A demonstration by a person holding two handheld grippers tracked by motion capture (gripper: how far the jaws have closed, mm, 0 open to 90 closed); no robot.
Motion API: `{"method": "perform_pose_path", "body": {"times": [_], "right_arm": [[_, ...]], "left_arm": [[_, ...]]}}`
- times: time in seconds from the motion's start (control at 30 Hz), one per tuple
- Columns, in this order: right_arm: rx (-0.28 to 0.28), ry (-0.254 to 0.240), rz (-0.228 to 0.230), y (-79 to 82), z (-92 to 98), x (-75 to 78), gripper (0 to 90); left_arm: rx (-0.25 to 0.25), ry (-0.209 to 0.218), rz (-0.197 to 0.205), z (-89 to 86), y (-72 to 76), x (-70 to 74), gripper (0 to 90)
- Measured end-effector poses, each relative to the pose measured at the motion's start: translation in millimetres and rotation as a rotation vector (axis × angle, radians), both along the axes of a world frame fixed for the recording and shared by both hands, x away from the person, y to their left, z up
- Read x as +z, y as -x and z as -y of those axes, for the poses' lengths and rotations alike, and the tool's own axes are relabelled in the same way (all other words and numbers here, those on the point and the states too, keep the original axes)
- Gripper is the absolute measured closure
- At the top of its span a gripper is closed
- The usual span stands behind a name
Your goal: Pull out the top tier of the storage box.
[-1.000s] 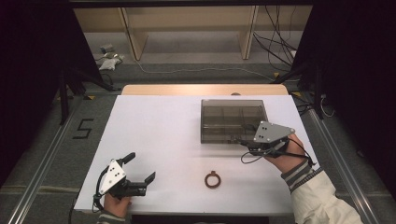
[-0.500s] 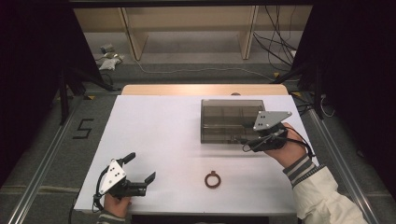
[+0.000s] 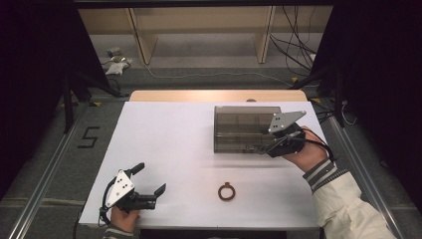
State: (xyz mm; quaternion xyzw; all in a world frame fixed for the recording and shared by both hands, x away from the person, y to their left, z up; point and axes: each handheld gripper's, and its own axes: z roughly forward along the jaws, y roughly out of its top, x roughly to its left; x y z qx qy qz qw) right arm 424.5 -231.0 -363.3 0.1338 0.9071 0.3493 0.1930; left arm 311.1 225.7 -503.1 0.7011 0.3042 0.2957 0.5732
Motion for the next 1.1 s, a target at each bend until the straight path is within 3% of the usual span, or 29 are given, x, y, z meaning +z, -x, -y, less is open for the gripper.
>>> {"method": "perform_pose_path", "body": {"times": [0.27,0.47,1.1], "right_arm": [[0.014,0.025,-0.024,-7.4,-0.4,-2.3,43.6],[0.042,0.096,-0.036,-13.9,-2.9,-3.3,44.3],[0.073,0.241,-0.067,-23.7,-21.3,-18.8,47.5]], "left_arm": [[0.000,-0.001,0.000,0.0,0.0,0.0,0.0],[-0.002,-0.001,0.000,-0.1,0.0,0.0,0.0],[0.002,-0.004,-0.003,0.0,-0.5,0.0,0.0]]}}
